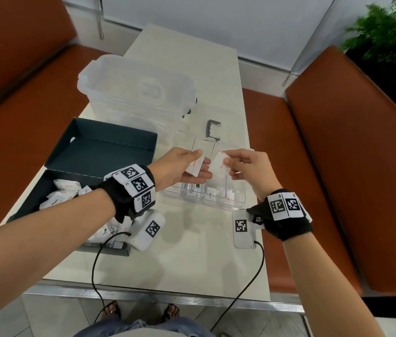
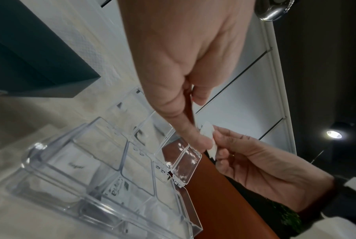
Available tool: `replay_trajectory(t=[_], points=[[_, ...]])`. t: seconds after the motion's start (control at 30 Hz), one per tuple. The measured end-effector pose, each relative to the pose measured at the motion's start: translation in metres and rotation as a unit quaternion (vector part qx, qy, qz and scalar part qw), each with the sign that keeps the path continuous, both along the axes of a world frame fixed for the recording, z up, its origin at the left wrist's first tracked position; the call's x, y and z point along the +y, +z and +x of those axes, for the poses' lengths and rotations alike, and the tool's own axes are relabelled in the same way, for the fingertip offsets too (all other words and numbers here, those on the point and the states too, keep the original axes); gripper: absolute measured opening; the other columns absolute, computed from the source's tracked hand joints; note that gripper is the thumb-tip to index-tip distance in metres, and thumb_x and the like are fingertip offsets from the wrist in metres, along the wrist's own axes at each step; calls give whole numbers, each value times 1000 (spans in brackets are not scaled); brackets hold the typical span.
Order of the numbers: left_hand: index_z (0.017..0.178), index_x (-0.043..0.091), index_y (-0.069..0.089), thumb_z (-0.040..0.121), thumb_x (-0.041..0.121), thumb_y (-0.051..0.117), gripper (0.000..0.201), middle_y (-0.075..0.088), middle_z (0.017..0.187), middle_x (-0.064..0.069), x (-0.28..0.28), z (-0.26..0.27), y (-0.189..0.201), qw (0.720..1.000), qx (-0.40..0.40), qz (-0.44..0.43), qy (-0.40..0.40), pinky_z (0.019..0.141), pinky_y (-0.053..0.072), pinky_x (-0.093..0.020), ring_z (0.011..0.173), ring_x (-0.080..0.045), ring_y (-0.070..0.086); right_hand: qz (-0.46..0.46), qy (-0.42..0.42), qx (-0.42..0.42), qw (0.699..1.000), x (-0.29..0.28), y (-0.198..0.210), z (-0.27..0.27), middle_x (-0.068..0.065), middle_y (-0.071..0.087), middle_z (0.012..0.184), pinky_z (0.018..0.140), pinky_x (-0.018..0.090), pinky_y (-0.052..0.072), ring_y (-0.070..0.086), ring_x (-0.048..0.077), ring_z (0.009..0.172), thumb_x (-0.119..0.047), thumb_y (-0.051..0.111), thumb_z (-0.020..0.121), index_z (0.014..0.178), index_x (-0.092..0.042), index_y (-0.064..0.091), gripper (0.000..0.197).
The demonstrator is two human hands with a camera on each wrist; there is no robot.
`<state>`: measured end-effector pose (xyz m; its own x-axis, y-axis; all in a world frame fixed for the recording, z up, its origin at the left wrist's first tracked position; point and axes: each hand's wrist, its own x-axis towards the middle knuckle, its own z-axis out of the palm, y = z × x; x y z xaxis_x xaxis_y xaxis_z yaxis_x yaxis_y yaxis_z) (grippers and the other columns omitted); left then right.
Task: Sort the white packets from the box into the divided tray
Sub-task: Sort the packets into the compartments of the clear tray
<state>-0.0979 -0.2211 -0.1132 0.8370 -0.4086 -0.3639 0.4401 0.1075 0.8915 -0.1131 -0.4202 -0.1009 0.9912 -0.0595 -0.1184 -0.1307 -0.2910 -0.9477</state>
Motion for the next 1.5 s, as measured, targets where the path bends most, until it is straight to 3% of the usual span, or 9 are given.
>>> replay_trajectory(t=[0.17,0.37,0.63,0.9,1.03,1.2,1.33,1.43,1.5], points=[[110,-2,63,103,26,44,34,72,103,-19,0,4,0,1000,-9,16,9,73,60,-30,93,-25,72,-233,-63,-11,970,-34,-17,15,-2,71,79,65,18,47,58,5,63,-14,70,85,95,-13,75,11],[103,2,66,103,27,45,33,74,96,-15,-1,2,-2,1000,-11,19,2,71,60,-30,90,-24,73,-415,5,128,901,-33,-44,21,6,69,99,78,35,55,64,23,87,-21,68,87,94,-18,74,10],[106,0,65,103,27,44,34,73,99,-18,1,-1,0,1000,-6,17,6,70,60,-29,90,-25,73,-530,28,176,829,-14,-64,19,-1,66,87,70,29,44,60,22,78,-34,66,86,94,-27,71,12],[110,-2,64,103,28,44,36,72,102,-18,9,-1,1,1000,5,24,15,71,60,-29,92,-24,72,-600,99,146,780,-19,-72,16,-4,65,118,93,36,43,60,22,109,-25,54,93,123,-36,59,33],[115,-4,62,103,27,45,37,71,106,-20,8,-2,5,999,27,16,10,69,60,-27,92,-24,72,-613,112,140,770,-19,-74,15,-4,66,115,93,37,38,59,22,108,-25,54,94,122,-38,61,31],[120,-13,54,98,-1,31,35,60,121,-30,7,-3,10,994,93,-61,21,79,59,-30,100,-31,68,-604,114,128,778,-20,-74,13,-6,66,116,94,37,36,59,21,108,-25,54,94,121,-38,62,31],[122,-6,55,95,-13,27,39,49,131,-26,6,-1,10,996,69,-56,11,83,57,-26,106,-29,66,-578,71,44,812,-22,-62,8,-6,66,119,92,36,36,59,20,108,-21,47,96,120,-33,63,31],[129,2,50,96,-14,37,39,48,127,-20,4,-2,8,999,22,-29,-13,82,58,-29,102,-28,69,-471,16,-30,882,-20,-40,6,-3,69,111,92,33,45,62,17,98,-19,50,95,113,-25,68,26],[131,7,48,93,-11,49,42,52,120,-18,1,-3,6,1000,-8,-8,-16,78,60,-32,99,-27,70,-359,-3,-87,929,-12,-23,4,-6,71,100,80,13,46,61,2,83,-20,56,94,107,-22,71,20]])
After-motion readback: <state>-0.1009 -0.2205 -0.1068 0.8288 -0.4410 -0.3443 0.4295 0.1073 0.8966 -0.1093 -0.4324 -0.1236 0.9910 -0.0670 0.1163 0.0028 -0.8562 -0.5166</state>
